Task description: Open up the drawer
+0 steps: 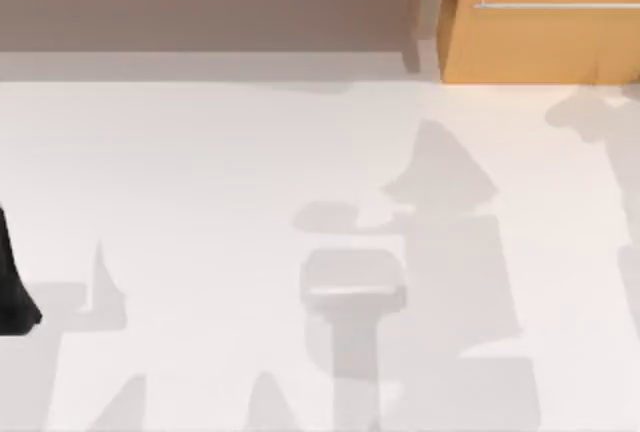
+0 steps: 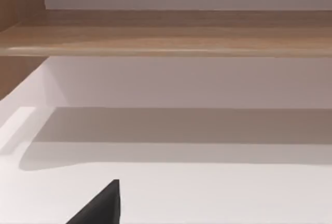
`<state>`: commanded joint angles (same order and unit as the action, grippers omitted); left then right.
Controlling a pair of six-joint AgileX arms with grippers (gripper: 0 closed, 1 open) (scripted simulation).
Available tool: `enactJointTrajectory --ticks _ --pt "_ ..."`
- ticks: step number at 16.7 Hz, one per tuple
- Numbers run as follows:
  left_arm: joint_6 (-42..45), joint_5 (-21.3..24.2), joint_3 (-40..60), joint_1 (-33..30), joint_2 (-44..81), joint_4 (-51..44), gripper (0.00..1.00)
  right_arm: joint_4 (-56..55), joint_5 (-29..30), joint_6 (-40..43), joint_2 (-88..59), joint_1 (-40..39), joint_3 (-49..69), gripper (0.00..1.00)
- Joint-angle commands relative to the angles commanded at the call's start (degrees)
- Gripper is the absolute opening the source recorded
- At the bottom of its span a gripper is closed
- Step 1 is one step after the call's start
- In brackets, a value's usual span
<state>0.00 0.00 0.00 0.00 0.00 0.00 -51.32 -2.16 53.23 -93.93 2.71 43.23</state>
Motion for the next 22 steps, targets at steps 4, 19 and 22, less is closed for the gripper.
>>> enactJointTrajectory --ticks 4,19,22 --pt "0.00 0.00 0.00 0.00 0.00 0.00 1.00 -10.59 6.84 17.18 -16.21 -6.07 5.18 1.00" --pt "0.00 0.00 0.00 0.00 0.00 0.00 1.00 -21.73 14.10 35.99 -34.06 -12.55 11.50 1.00" --pt "0.00 0.00 0.00 0.00 0.00 0.00 1.00 -19.94 13.82 36.06 -35.65 -12.31 14.97 1.00"
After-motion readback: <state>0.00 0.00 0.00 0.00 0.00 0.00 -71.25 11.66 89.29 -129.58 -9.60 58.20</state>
